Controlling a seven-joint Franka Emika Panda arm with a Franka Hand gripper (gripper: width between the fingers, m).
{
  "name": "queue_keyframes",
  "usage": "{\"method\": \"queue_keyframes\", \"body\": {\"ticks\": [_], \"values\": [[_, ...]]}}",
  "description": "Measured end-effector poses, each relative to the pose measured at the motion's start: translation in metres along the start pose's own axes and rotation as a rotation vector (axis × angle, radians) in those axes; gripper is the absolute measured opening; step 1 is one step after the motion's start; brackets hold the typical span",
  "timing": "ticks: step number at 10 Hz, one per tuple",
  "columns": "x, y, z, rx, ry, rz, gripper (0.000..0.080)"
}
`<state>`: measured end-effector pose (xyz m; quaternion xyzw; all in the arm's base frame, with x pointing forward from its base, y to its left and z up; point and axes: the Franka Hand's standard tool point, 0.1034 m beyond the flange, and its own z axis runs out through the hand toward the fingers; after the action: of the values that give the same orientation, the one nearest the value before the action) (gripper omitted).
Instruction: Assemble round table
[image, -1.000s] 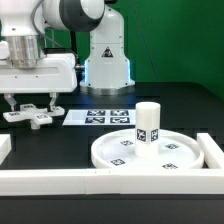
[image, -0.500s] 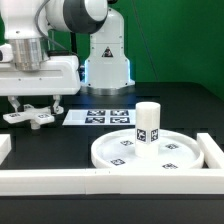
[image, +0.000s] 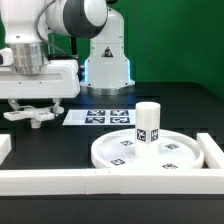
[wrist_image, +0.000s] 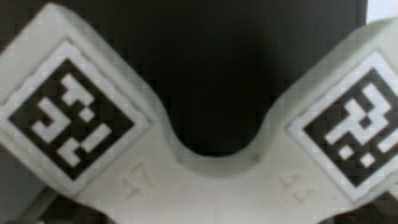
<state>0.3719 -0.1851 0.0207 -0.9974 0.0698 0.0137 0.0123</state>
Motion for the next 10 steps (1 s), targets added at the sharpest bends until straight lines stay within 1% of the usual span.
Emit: {"method": "queue_keyframes", "body": {"ticks": [1,2,4,5,6,7,8,9,10], "values": [[0.001,0.0,0.0,0.0,0.001,-0.001,0.0514],[0.001,0.0,0.0,0.0,0.001,-0.001,0.0451],[0.002,-0.001,-0.001,0.0,0.003,-0.003,0.0451],[0.004,-0.004,-0.005,0.001,0.011,-0.008,0.0451],[0.007,-0.013,-0.011,0.004,0.022,-0.01,0.0451],[0.011,-0.032,-0.021,0.012,0.039,0.015,0.0451],[0.015,-0.06,-0.032,0.025,0.057,0.051,0.0451],[0.019,-0.088,-0.04,0.036,0.071,0.069,0.0452],[0.028,-0.114,-0.046,0.052,0.089,0.113,0.0452]]}}
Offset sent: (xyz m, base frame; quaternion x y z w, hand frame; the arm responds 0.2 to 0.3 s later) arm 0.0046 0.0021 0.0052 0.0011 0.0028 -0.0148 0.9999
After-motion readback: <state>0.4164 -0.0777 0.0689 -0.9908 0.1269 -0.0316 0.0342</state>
